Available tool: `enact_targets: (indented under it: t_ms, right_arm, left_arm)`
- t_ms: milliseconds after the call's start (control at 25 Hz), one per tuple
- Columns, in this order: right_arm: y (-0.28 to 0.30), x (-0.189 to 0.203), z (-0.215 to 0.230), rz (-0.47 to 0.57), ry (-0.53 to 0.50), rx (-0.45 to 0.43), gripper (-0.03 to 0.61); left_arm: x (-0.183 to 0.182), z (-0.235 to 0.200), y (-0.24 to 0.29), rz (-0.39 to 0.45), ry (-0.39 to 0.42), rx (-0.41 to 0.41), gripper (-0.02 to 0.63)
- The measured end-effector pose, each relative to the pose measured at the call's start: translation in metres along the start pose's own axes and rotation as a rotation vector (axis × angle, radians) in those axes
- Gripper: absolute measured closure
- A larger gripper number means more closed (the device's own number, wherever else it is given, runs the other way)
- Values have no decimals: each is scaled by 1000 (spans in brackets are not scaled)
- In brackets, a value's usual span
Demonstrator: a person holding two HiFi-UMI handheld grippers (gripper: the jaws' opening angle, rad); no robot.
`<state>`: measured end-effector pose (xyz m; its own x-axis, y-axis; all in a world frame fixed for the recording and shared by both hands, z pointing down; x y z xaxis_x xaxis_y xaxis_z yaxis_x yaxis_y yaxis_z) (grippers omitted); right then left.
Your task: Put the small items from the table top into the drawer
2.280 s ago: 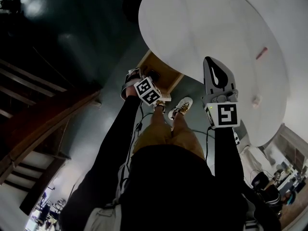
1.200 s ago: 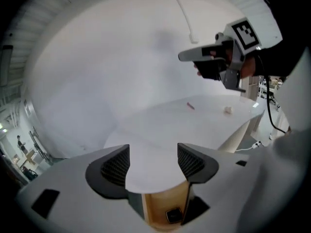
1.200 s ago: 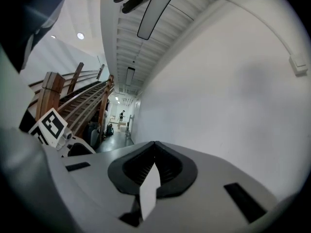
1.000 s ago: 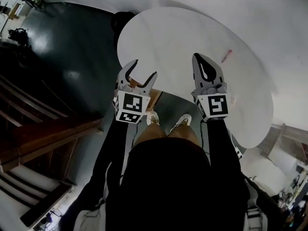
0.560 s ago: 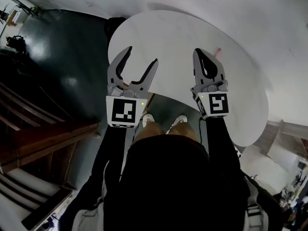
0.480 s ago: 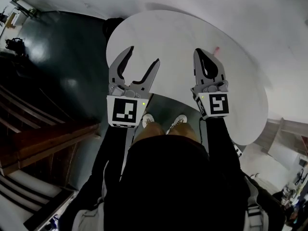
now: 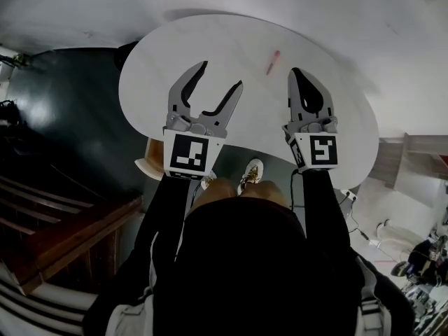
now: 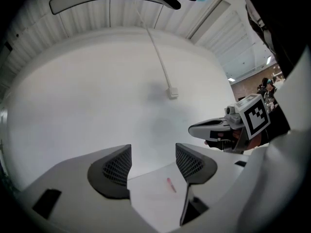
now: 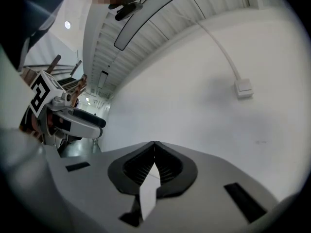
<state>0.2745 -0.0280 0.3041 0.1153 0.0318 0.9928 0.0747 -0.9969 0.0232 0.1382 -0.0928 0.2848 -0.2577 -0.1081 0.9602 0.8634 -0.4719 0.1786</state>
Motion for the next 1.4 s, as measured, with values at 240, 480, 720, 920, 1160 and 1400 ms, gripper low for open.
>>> enact_targets:
  t_ms: [240,480,720,920,1160,1400]
  right_arm:
    - [-20,11,42,-20,-3,78,552]
    - [-40,33,68,-74,1,113,552]
    - [-67,47,82,-124,4,153,552]
    - [-85,70,107,-181,8,182,552]
    - [-99,97,137,-217,22,198,551]
    - [-102,100,140,-225,26,195,552]
  left_arm:
    - [8,33,44,-35,11,85,337]
    - [58,62,122,-124,-64,160,377]
    - [133,78,186,-304,-80,203,377]
    - [191,97,227,-448,-73,234,376]
    - [239,115,268,-562,-78,245,374]
    - [266,110,277,-634,-110,226,376]
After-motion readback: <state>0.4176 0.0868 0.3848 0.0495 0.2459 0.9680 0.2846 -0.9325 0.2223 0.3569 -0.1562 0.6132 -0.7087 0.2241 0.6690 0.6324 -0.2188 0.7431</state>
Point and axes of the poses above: the fingertips, and each gripper's own axes: y forward along the fingers, z to its right, x out of its underside, the point moved 2 cm from there along -y, backward along the fingers, and after that the axes turned 3 degrees about -z, right-handed, at the moved point
